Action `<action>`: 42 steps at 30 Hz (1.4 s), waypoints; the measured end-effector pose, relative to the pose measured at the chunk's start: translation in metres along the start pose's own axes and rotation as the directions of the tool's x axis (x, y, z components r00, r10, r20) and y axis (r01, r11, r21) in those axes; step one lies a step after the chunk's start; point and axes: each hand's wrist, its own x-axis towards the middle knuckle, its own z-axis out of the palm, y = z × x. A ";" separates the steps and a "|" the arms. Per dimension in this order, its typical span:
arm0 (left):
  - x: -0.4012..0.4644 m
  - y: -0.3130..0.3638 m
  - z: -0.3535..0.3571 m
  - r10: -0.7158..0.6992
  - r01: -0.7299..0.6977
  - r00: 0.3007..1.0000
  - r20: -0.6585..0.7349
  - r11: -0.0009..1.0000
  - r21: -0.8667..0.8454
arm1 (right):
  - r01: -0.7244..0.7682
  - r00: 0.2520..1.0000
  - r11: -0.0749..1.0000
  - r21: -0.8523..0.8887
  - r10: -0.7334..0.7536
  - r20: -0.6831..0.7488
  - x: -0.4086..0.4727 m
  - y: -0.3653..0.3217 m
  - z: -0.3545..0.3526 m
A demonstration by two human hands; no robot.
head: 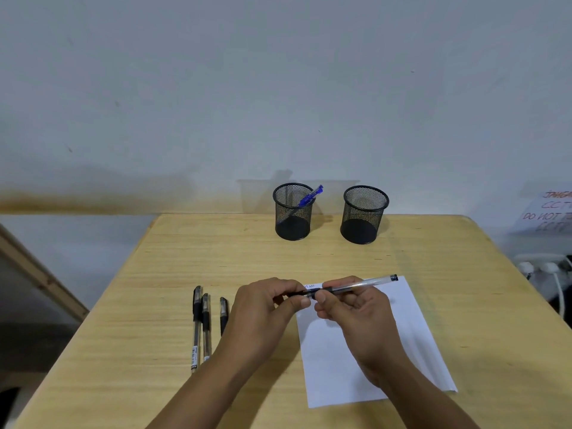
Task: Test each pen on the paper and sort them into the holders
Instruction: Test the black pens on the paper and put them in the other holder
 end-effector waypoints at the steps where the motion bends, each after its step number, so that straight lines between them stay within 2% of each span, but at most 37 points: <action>1: 0.001 0.000 0.000 -0.020 0.020 1.000 -0.008 1.000 -0.017 | -0.018 1.000 1.000 0.025 0.018 -0.011 0.001 0.000 0.001; 5: 0.008 0.000 0.005 -0.067 0.063 0.997 -0.026 0.992 -0.112 | -0.057 0.994 0.971 0.233 0.076 -0.074 0.012 -0.001 0.009; 7: 0.013 0.001 0.009 -0.072 0.065 0.997 -0.036 0.984 -0.166 | -0.037 0.992 0.964 0.262 0.068 -0.111 0.020 -0.006 0.013; 10: 0.024 0.000 0.011 -0.085 0.075 0.995 -0.053 0.983 -0.166 | 0.021 0.984 0.991 0.134 0.003 -0.178 0.037 -0.018 0.015; 14: 0.052 -0.009 0.006 -0.144 0.124 0.983 -0.110 0.977 -0.172 | 0.096 0.967 0.979 -0.178 -0.134 -0.216 0.075 -0.039 0.001; 18: 0.085 -0.020 -0.001 -0.204 0.167 0.966 -0.160 0.961 -0.219 | 0.175 0.952 0.832 -0.527 -0.280 -0.125 0.113 -0.063 -0.014; 22: 0.120 -0.029 0.002 -0.238 0.207 0.948 -0.210 0.966 -0.157 | 0.216 0.950 0.664 -0.716 -0.312 -0.003 0.142 -0.080 -0.011; 25: 0.144 -0.037 0.009 -0.212 0.207 0.951 -0.227 0.977 -0.048 | 0.233 0.952 0.582 -0.779 -0.301 0.060 0.159 -0.086 0.000; 29: 0.166 -0.039 0.012 -0.178 0.195 0.955 -0.236 0.979 0.051 | 0.224 0.952 0.562 -0.796 -0.303 0.054 0.181 -0.088 0.019; 39: 0.171 -0.039 0.008 -0.154 0.166 0.965 -0.213 0.985 0.042 | 0.254 0.933 0.456 -0.853 -0.349 0.091 0.194 -0.068 0.030; 42: 0.165 -0.037 0.000 -0.176 0.185 0.970 -0.170 0.982 0.039 | 0.233 0.925 0.489 -0.840 -0.378 0.037 0.183 -0.070 0.023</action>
